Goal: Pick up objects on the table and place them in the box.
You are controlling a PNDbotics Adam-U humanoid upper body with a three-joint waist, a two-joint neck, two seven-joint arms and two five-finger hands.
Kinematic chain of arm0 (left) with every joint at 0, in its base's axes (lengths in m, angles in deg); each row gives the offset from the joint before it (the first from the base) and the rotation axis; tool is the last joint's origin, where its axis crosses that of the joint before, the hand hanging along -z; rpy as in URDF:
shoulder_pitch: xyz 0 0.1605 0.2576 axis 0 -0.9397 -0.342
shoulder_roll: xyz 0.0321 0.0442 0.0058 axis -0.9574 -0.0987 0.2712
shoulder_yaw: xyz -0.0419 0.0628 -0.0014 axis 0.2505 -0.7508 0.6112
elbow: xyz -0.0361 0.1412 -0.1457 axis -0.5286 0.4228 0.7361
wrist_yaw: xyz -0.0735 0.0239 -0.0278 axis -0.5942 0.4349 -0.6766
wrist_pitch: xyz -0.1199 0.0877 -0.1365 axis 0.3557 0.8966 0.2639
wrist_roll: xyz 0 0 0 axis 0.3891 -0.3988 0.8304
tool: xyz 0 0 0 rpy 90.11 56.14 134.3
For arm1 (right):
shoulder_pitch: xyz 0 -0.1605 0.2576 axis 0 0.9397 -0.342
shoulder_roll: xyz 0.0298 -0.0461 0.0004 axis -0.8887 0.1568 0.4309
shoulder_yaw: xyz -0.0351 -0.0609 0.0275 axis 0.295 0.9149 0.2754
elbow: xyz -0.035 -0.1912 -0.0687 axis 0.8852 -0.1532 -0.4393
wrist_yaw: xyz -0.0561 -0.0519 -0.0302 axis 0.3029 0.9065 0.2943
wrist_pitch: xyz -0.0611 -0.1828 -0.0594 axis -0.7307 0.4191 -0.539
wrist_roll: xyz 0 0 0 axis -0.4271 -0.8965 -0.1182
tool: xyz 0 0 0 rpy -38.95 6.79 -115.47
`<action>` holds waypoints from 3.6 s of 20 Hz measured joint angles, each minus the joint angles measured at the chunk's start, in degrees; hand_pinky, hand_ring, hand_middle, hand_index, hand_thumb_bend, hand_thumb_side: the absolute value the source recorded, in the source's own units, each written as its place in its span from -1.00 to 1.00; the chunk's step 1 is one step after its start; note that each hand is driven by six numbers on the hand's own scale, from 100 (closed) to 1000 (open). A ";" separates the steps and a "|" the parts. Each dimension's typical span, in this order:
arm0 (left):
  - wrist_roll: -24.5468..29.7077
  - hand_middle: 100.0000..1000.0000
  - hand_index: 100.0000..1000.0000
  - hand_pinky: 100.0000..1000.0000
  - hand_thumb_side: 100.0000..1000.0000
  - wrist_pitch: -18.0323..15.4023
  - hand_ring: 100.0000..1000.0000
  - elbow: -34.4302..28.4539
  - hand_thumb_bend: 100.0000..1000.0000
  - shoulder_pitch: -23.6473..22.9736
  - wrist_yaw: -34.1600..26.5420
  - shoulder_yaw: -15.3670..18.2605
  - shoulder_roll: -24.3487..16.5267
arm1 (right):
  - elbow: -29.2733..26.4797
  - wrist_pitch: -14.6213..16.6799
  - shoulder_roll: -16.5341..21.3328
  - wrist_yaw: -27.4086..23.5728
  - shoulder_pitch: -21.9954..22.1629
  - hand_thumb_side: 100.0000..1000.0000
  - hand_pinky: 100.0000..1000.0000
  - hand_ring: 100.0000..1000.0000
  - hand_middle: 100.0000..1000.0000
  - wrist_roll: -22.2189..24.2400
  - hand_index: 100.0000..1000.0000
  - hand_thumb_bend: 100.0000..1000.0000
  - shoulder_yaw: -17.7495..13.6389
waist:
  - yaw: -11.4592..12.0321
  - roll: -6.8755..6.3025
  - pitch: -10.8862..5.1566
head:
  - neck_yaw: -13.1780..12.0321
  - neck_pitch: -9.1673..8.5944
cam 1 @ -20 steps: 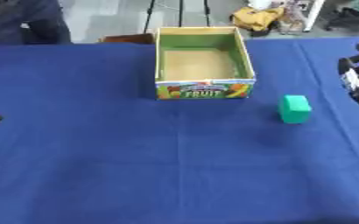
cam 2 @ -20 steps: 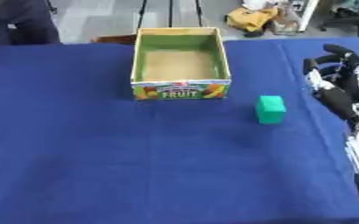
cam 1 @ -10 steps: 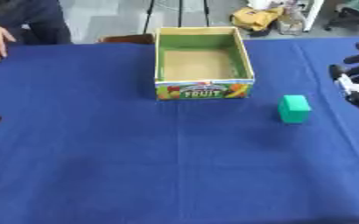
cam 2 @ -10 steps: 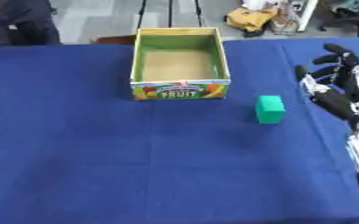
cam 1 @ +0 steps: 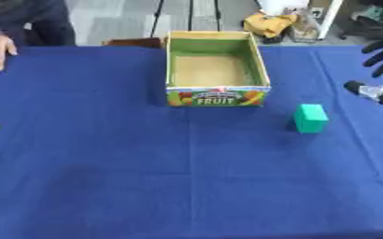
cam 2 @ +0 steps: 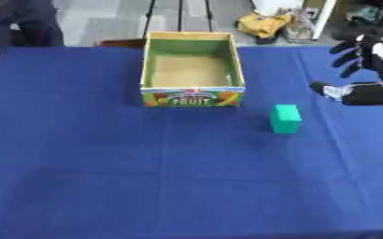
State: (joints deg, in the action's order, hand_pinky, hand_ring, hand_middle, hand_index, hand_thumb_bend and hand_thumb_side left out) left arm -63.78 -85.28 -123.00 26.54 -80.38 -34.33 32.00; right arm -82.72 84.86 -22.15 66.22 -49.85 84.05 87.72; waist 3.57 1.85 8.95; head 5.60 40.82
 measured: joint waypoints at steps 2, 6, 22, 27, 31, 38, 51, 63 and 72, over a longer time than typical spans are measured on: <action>0.07 0.39 0.51 0.22 0.31 0.05 0.63 0.01 0.18 -0.20 0.01 0.00 -0.05 | 2.97 0.19 2.01 0.45 -1.81 -0.96 0.04 0.31 0.43 2.01 0.80 -0.06 1.03 | 0.07 0.26 -0.19 | 0.00 0.25; 0.23 0.39 0.51 0.22 0.31 0.00 0.63 0.04 0.19 -0.28 0.03 -0.02 -0.53 | 8.44 0.70 4.64 1.72 -5.58 -1.00 0.06 0.36 0.45 5.57 0.80 -0.15 3.15 | 0.56 0.35 -0.33 | 0.03 0.48; 1.15 0.38 0.51 0.22 0.31 0.17 0.63 0.34 0.20 -0.50 0.03 -0.72 -1.38 | 24.21 3.62 3.85 13.85 -17.70 -1.00 0.14 0.46 0.54 17.32 0.80 -0.33 9.85 | 2.42 1.09 -0.88 | 1.30 1.47; 1.17 0.38 0.51 0.22 0.31 0.18 0.63 0.34 0.20 -0.50 0.03 -0.72 -1.46 | 24.95 5.04 2.79 15.60 -17.92 -1.00 0.14 0.47 0.55 19.79 0.80 -0.36 11.34 | 2.37 1.34 -0.86 | 1.51 1.49; 1.17 0.38 0.51 0.22 0.31 0.18 0.63 0.34 0.20 -0.49 0.03 -0.72 -1.46 | 24.95 5.72 2.25 15.68 -17.95 -1.00 0.15 0.47 0.55 21.25 0.80 -0.44 12.40 | 2.32 1.47 -0.80 | 1.51 1.49; 1.17 0.38 0.51 0.22 0.31 0.18 0.63 0.34 0.20 -0.47 0.03 -0.73 -1.46 | 25.88 6.04 0.61 16.16 -18.34 -1.00 0.14 0.46 0.54 22.41 0.80 -0.46 13.30 | 2.43 1.40 -0.63 | 1.52 1.45; 1.21 0.38 0.51 0.22 0.31 0.19 0.63 0.34 0.21 -0.42 0.03 -0.74 -1.46 | 30.56 7.37 -3.28 19.48 -19.83 -1.00 0.14 0.46 0.55 23.05 0.80 -0.49 13.51 | 2.91 1.07 -0.20 | 1.64 1.44; 1.21 0.38 0.51 0.22 0.31 0.19 0.63 0.34 0.21 -0.42 0.03 -0.74 -1.46 | 30.80 8.07 -3.33 19.87 -18.96 -1.00 0.15 0.47 0.55 23.87 0.80 -0.51 14.15 | 2.73 1.21 -0.19 | 1.64 1.47; 1.21 0.38 0.51 0.22 0.31 0.19 0.63 0.34 0.21 -0.42 0.03 -0.74 -1.46 | 30.90 8.60 -3.42 20.59 -18.70 -1.00 0.15 0.48 0.56 25.38 0.80 -0.52 14.84 | 2.79 1.18 -0.18 | 1.84 1.48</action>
State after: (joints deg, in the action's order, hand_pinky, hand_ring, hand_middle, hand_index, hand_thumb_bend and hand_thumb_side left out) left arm -62.57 -85.09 -122.66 26.12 -80.36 -35.08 30.54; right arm -51.82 93.46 -25.57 86.81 -68.55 109.43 102.56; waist 6.36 3.03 8.77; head 7.44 42.30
